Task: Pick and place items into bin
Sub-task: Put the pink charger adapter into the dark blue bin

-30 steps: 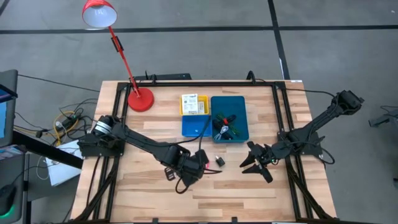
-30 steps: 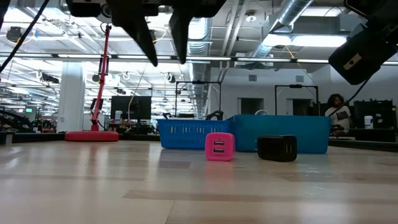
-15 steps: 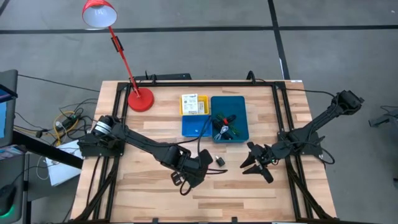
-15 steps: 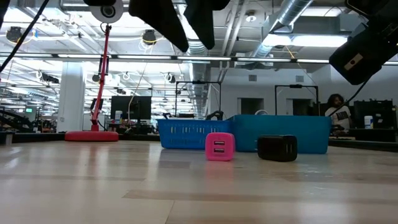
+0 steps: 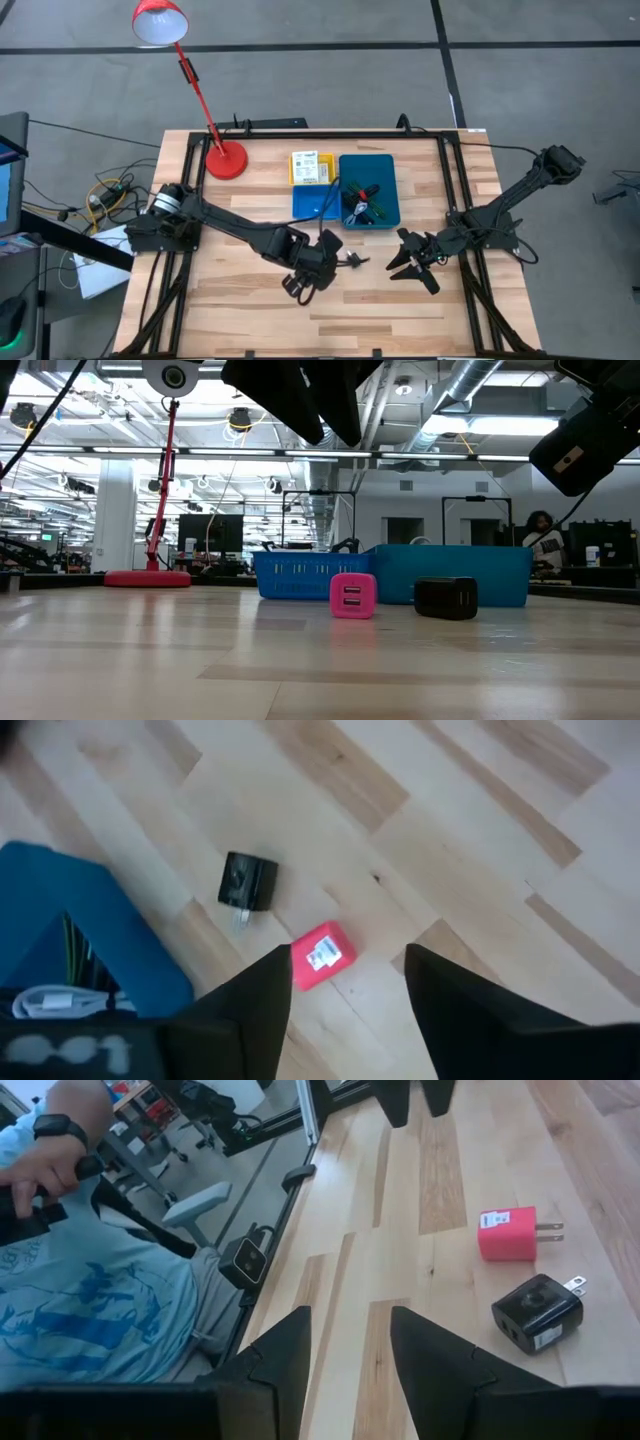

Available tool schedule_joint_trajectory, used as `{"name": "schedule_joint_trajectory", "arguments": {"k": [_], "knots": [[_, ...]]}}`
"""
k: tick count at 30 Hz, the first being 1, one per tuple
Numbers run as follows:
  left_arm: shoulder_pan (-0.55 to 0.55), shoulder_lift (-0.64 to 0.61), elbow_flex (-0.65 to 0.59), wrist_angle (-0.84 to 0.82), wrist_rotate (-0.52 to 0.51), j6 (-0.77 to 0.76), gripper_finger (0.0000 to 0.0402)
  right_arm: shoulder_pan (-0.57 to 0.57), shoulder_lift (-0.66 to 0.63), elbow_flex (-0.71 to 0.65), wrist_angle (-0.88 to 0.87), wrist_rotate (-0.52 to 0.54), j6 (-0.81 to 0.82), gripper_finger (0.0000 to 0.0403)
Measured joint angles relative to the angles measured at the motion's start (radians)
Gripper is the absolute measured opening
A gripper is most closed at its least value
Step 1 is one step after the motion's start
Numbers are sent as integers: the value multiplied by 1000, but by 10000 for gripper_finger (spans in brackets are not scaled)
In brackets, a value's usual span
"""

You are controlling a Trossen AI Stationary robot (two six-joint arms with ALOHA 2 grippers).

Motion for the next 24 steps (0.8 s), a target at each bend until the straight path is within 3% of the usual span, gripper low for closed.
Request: {"name": "schedule_joint_trajectory", "arguments": {"k": [8, 14, 24], "knots": [[27, 0, 0, -6, -31, 18, 219, 0, 0, 0, 0, -2, 0, 134], [57, 0, 0, 3, -97, 72, 221, 0, 0, 0, 0, -2, 0, 133], [107, 0, 0, 2, -98, 104, 221, 0, 0, 0, 0, -2, 0, 134]]}}
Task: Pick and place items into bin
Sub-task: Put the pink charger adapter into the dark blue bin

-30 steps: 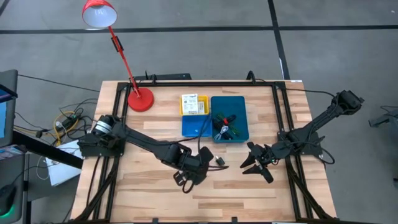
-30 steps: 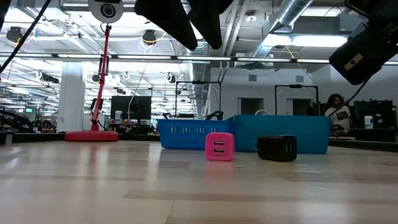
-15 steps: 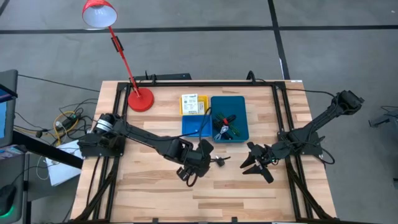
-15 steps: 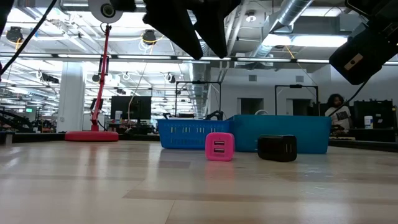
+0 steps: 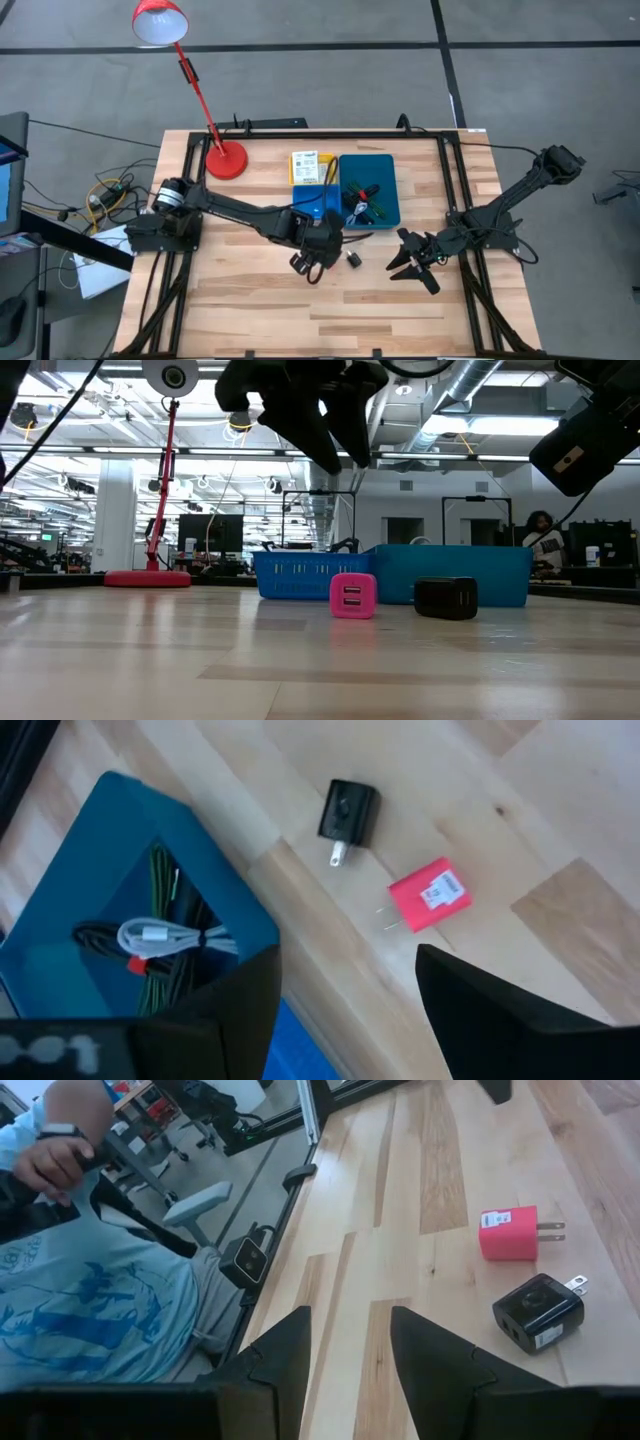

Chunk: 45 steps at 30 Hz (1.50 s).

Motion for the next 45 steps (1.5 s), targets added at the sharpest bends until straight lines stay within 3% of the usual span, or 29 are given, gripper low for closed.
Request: {"name": "schedule_joint_trajectory", "arguments": {"k": [4, 7, 15, 24, 37, 45], "knots": [[11, 0, 0, 13, 0, -15, 221, 0, 0, 0, 0, 0, 0, 134], [13, 0, 0, 26, 37, 97, 221, 0, 0, 0, 0, 0, 0, 133], [12, 0, 0, -31, 335, 513, 221, 0, 0, 0, -23, 0, 0, 133], [36, 6, 0, -29, 336, 671, 221, 0, 0, 0, -23, 1, -1, 134], [51, 126, 4, -34, 292, 746, 221, 0, 0, 0, -44, -19, 0, 133], [50, 133, 2, -34, 287, 789, 221, 0, 0, 0, -45, -19, 0, 133]]}}
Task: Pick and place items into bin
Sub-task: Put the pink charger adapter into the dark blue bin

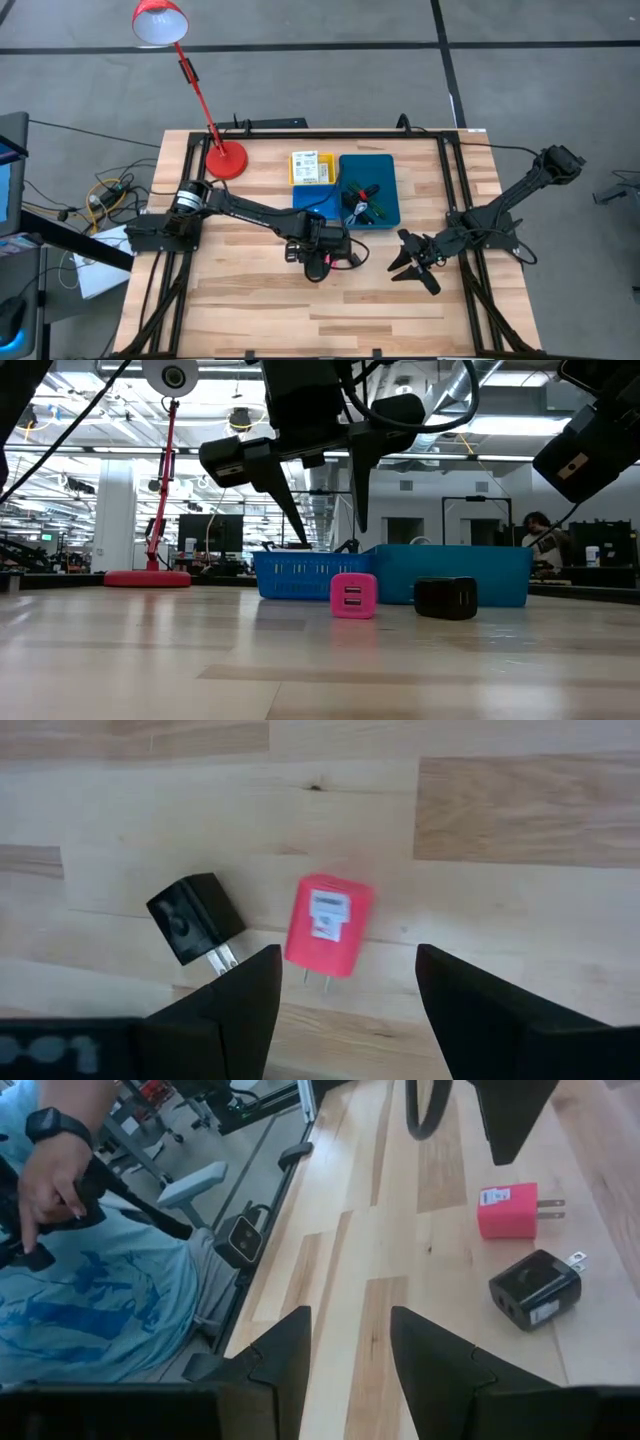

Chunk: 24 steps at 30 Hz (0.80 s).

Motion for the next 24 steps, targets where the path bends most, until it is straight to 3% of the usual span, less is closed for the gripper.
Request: {"name": "schedule_joint_trajectory", "arguments": {"k": [24], "knots": [[1, 0, 4, 26, -21, 102, 221, 0, 0, 0, 0, -5, 1, 134]]}}
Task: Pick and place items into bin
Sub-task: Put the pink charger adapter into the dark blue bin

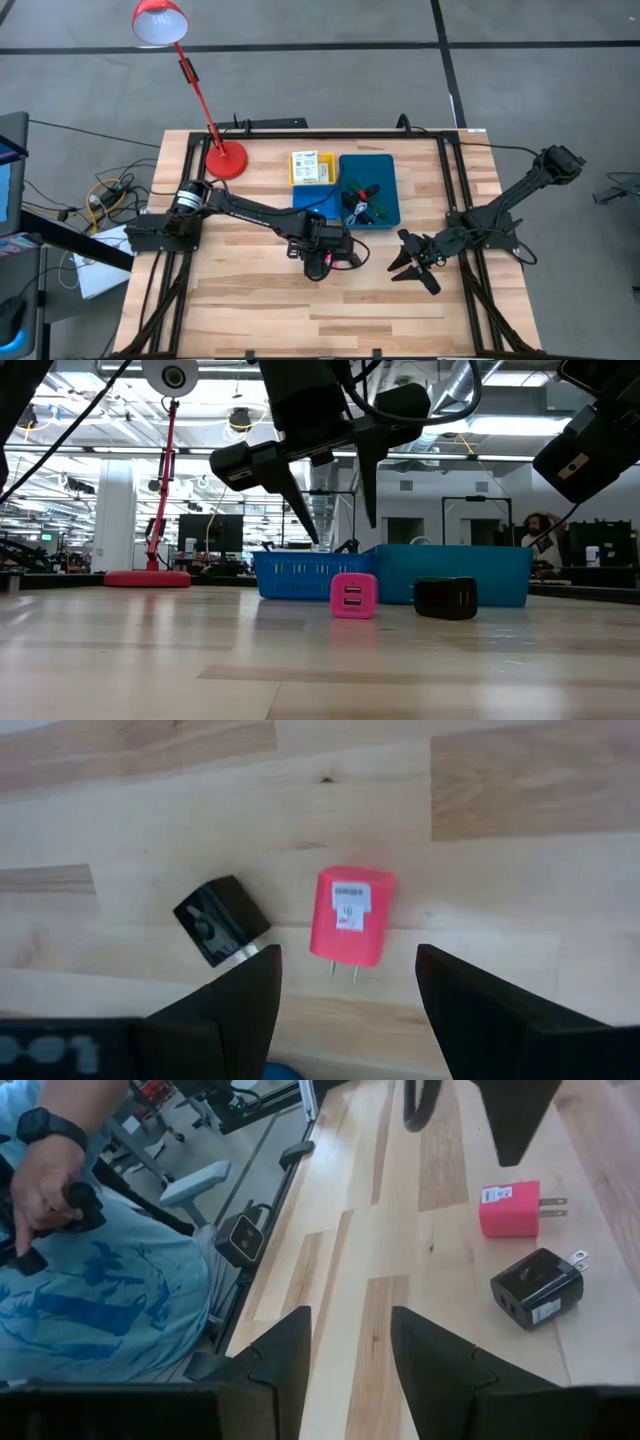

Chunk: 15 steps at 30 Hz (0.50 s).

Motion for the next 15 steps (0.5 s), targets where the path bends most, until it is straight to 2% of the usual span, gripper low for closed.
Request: {"name": "schedule_joint_trajectory", "arguments": {"k": [15], "knots": [[1, 0, 0, 85, 1, 5, 221, 0, 0, 0, -4, -33, 0, 133]]}}
